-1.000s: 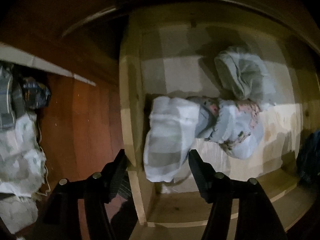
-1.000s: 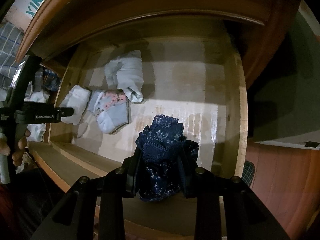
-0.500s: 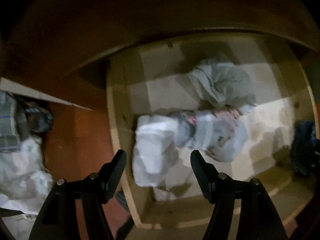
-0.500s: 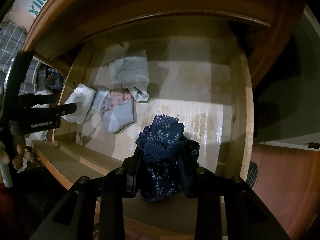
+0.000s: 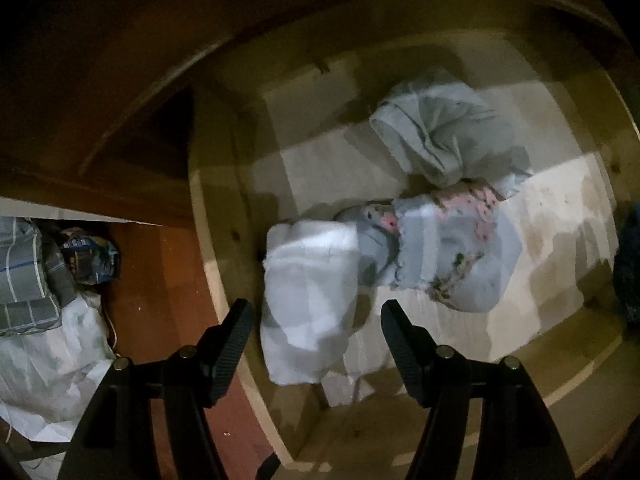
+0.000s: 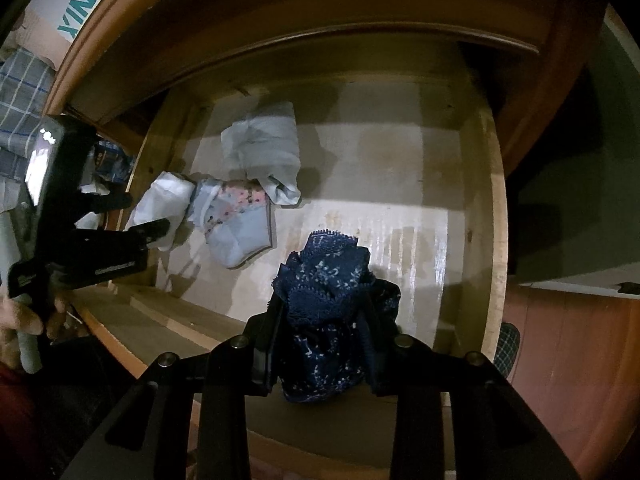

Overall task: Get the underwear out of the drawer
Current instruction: 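Lower the left tool onto the white folded sock and grasp it while the right tool holds the navy underwear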

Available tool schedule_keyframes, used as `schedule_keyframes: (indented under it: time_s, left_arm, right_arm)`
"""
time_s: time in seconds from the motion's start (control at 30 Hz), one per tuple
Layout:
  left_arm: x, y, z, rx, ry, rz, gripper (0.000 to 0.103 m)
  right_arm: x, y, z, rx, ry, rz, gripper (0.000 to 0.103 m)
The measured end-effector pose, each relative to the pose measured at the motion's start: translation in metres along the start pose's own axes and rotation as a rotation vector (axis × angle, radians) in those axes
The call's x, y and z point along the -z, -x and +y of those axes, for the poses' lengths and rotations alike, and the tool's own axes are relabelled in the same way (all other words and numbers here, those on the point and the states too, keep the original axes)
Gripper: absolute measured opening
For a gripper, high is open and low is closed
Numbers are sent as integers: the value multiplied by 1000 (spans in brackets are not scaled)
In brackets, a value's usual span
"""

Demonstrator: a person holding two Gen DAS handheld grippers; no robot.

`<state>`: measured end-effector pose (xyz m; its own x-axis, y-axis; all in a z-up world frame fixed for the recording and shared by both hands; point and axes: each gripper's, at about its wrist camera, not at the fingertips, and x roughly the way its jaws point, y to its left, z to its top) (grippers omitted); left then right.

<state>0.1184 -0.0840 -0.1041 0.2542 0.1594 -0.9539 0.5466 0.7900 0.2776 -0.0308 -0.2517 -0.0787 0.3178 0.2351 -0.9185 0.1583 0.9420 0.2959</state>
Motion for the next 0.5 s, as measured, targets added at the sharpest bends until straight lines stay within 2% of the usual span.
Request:
schedule_keyframes:
  time_s: [0.17, 0.23, 0.43, 0.5]
  left_arm:
    - [-6, -16, -8, -21, -17, 73, 68]
    - [-9, -18, -8, -14, 7, 87, 70]
    - [-20, -27, -2, 60, 60, 137, 73]
    - [-20, -31, 2, 94, 76, 150, 69]
  right_arm:
    - [0, 1, -2, 1, -8, -1, 32]
    - [0, 1, -2, 4, -8, -1, 32]
    - [-3, -1, -3, 10, -14, 3, 32]
    - [-3, -2, -4, 11, -14, 6, 32]
